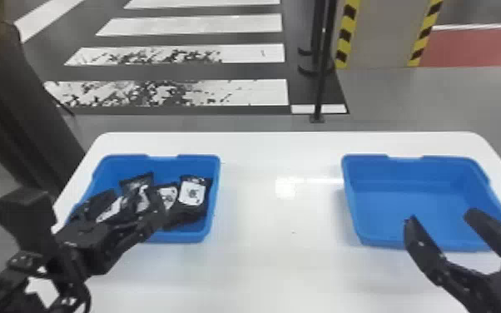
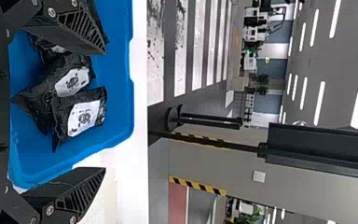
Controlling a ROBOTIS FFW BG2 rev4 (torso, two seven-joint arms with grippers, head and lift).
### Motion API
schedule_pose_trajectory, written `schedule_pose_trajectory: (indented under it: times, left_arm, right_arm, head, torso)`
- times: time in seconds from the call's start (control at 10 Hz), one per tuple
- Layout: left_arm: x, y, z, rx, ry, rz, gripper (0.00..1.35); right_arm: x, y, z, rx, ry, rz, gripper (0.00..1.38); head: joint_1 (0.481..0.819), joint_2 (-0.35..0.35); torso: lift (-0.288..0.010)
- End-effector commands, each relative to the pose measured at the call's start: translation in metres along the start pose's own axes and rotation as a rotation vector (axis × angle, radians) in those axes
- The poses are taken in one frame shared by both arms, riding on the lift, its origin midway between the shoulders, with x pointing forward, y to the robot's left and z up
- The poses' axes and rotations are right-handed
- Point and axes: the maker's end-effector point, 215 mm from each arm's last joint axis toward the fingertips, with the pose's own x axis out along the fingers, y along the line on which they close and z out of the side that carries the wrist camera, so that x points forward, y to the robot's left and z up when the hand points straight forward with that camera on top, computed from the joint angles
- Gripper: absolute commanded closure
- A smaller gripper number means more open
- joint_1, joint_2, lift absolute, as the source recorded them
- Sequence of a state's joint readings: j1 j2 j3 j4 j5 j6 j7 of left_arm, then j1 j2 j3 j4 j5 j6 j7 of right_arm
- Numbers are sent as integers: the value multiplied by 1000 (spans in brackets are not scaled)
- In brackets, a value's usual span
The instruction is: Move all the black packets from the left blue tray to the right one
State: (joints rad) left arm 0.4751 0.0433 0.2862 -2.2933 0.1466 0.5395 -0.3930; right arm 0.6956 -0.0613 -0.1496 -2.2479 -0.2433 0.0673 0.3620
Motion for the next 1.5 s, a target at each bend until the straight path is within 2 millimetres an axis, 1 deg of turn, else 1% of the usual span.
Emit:
schedule_pose_trajectory:
  times: [0.0, 0.1, 0.2, 0.3, 0.5, 0.6, 0.7, 0.8, 0.9, 1.0, 1.1, 1.2, 1.3, 1.4]
  left_arm:
    - [19, 5, -7, -15, 41, 7, 151]
    - [36, 4, -13, -29, 81, -1, 151]
    - [52, -3, -17, -34, 112, -24, 151]
    - [65, -7, -26, -53, 163, -34, 151]
    - [82, -2, -46, -66, 262, -16, 151]
    - [93, 4, -48, -59, 275, -2, 151]
    - [108, 6, -52, -66, 296, -3, 151]
    - [125, -1, -61, -76, 343, -30, 151]
    - [135, -10, -69, -75, 401, -54, 151]
    - [142, -15, -74, -78, 430, -66, 151]
    - [144, -21, -82, -84, 460, -78, 150]
    - [141, -24, -94, -89, 504, -79, 151]
    - [145, -27, -101, -87, 524, -88, 182]
    - [150, -27, -102, -74, 529, -91, 374]
  right_arm:
    - [0, 0, -1, 1, 3, 1, 113]
    - [0, 0, -3, 5, 7, 1, 113]
    - [2, 1, -4, 7, 9, 6, 113]
    - [2, 1, -5, 9, 11, 8, 111]
    - [3, 2, -9, 19, 18, 12, 113]
    - [3, 3, -9, 23, 19, 13, 113]
    - [3, 2, -11, 23, 22, 13, 113]
    - [3, 3, -10, 23, 22, 15, 111]
    - [4, 5, -12, 28, 23, 22, 113]
    - [4, 4, -15, 36, 25, 22, 113]
    - [5, 5, -15, 37, 25, 24, 111]
    - [5, 5, -16, 42, 26, 24, 111]
    - [4, 5, -18, 51, 27, 23, 111]
    - [5, 6, -17, 56, 26, 25, 111]
  head:
    - [695, 84]
    - [695, 85]
    - [695, 83]
    - [695, 73]
    - [695, 57]
    - [695, 57]
    - [695, 59]
    - [695, 62]
    - [695, 56]
    - [695, 44]
    - [695, 34]
    - [695, 26]
    - [695, 23]
    - [695, 17]
  torso:
    - [-140]
    - [-140]
    - [-140]
    - [-140]
    - [-140]
    - [-140]
    - [-140]
    - [-140]
    - [-140]
    - [-140]
    - [-140]
    - [-140]
    - [-140]
    - [-140]
